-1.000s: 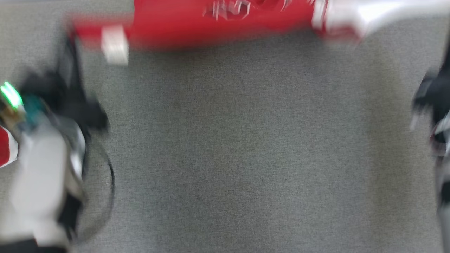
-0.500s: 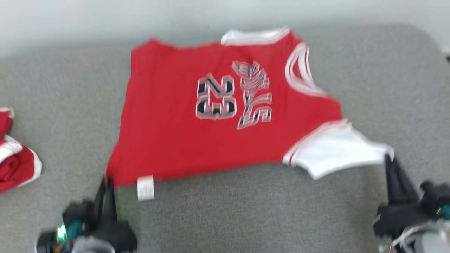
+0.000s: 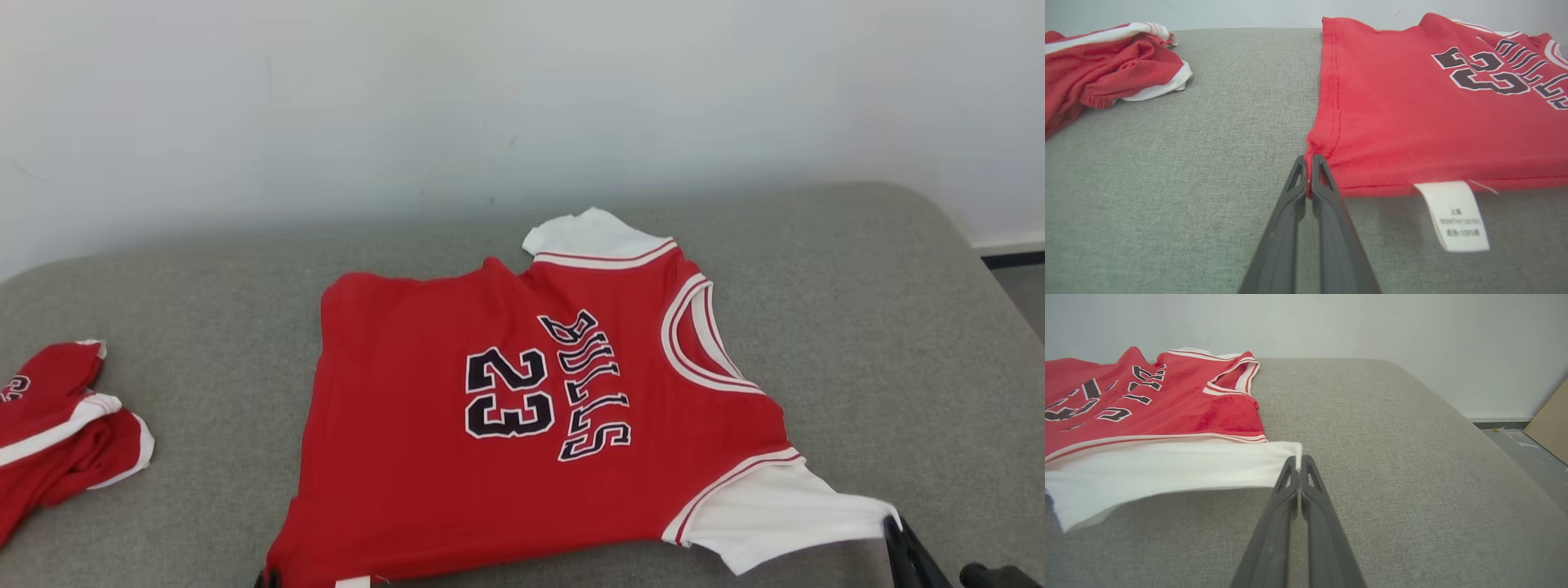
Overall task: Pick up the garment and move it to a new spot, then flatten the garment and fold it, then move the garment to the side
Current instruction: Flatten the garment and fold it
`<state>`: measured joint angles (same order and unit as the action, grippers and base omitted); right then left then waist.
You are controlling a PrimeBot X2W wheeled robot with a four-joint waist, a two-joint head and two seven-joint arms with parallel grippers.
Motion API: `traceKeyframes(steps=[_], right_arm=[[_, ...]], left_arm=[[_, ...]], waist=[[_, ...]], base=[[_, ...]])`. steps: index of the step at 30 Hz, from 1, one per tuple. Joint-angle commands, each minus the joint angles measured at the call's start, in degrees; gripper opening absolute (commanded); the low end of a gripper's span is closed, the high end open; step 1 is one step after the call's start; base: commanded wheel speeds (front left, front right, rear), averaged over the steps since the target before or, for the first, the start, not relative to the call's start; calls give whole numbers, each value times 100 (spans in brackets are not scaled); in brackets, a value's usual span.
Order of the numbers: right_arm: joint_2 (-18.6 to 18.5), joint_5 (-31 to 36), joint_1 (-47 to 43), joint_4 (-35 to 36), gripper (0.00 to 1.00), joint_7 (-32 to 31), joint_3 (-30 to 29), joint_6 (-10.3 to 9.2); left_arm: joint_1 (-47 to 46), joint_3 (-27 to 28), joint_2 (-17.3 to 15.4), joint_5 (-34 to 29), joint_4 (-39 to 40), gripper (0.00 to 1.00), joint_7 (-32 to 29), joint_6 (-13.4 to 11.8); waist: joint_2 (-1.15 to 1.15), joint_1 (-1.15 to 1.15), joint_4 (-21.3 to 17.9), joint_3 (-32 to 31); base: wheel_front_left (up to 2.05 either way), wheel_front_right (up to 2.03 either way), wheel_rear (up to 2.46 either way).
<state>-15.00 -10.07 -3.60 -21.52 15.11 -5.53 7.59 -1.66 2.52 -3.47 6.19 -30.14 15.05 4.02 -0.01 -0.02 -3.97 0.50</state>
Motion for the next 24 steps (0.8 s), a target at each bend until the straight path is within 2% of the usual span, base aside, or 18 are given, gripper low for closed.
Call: traceKeyframes(steps=[1, 12, 17, 20, 24], right_arm=[[-38, -54, -215, -21, 0, 4, -15, -19], [-102, -127, -872, 86, 0, 3, 259, -19], [-144, -229, -1135, 546, 0, 4, 280, -19], [-81, -414, -983, 884, 0, 4, 259, -19], [-201, -461, -590, 1028, 0, 3, 480, -19]], left_arm=[[188, 92, -6, -47, -13, 0, 18, -7], [885, 227, 36, 57, -181, 0, 18, 32], [890, 220, 42, 79, 76, 0, 19, 79], [748, 191, 45, 72, 259, 0, 19, 115], [478, 138, 49, -38, 292, 0, 19, 165]], waist=[[1, 2, 52, -300], [1, 2, 42, -541], [1, 2, 117, -497], [1, 2, 128, -410], [1, 2, 120, -296]], base=[[0, 0, 0], [0, 0, 0], [0, 0, 0], [0, 0, 0], [0, 0, 0]])
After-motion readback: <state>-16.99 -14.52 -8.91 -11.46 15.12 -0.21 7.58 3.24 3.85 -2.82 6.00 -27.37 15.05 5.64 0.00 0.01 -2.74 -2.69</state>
